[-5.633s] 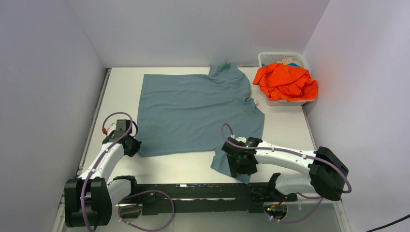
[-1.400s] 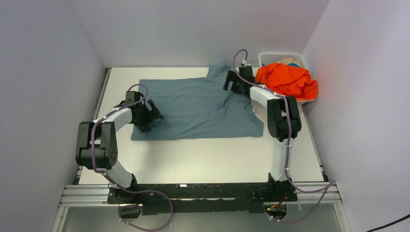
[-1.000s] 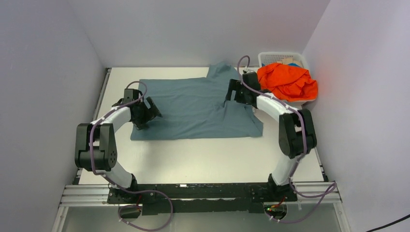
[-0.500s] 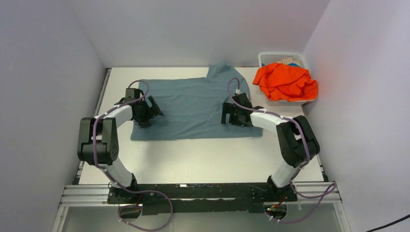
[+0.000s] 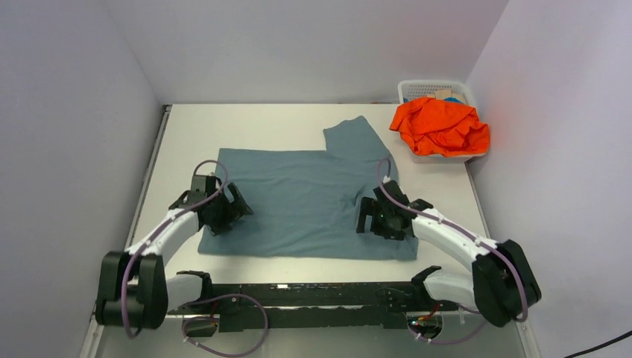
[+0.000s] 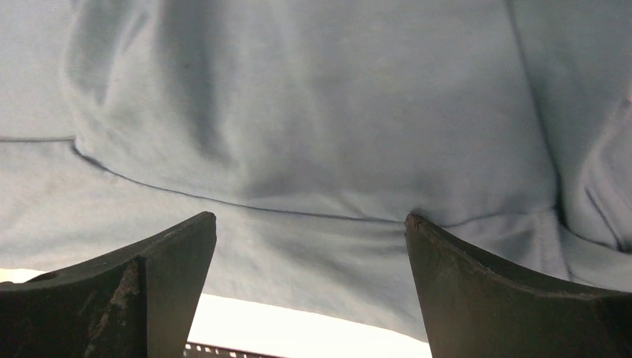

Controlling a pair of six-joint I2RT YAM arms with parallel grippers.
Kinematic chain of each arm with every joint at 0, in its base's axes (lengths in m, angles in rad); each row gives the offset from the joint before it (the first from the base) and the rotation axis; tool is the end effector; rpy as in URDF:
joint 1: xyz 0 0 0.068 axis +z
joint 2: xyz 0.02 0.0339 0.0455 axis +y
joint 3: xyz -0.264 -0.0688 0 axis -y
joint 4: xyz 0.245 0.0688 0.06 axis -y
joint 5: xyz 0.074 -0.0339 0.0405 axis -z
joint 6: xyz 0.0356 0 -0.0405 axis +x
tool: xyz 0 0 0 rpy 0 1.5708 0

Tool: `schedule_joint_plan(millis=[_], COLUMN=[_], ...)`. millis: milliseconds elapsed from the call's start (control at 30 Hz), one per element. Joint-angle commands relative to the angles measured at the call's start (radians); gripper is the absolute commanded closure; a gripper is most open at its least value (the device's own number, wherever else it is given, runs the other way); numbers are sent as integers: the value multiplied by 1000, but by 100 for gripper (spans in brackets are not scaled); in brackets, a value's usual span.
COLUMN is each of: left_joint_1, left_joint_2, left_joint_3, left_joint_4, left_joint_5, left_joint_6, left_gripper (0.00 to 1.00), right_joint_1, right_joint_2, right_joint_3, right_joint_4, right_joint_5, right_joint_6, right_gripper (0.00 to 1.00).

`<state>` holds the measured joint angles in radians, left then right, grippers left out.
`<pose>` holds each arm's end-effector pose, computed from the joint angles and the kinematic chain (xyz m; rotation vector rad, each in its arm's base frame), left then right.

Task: Fold and stack the t-shirts
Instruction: Fold the flattened tshirt in 1/3 of the way

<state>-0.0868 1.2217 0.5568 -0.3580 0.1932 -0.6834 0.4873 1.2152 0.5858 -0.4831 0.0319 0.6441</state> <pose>0.2149 -0.0256 0.1646 -0.7119 2.5616 -0.5192 0.1860 0.0973 0.1670 0.2233 2.7127 0.3036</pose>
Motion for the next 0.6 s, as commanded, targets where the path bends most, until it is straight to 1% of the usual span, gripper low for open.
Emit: schedule_joint_plan(millis=[0, 100, 233, 300, 400, 500, 567], left_joint_1=[1, 1, 1, 1, 20, 82, 134], left_joint_2=[-119, -183, -202, -181, -104, 23, 147], left_joint_3=[-86, -78, 10, 90, 225, 354, 451], left_joint_4=[-216, -233, -216, -206, -181, -125, -119], left_joint_5=[-95, -88, -53, -81, -160, -128, -125], left_joint_6=[-43, -44, -19, -8, -8, 14, 40], left_gripper=[1, 0, 1, 1, 1, 0, 1], right_joint_1=[7, 6, 7, 7, 4, -15, -51], right_joint_2=[-104, -139, -158, -145, -92, 8, 94], right_joint_3=[-39, -31, 104, 186, 289, 393, 474], right_joint_4=[-162, -140, -125, -96, -4, 64, 97], right_joint_5=[-10, 8, 90, 143, 193, 206, 183], right_joint_6=[91, 81, 38, 22, 5, -29, -73], right_gripper=[0, 0, 0, 0, 0, 0, 0])
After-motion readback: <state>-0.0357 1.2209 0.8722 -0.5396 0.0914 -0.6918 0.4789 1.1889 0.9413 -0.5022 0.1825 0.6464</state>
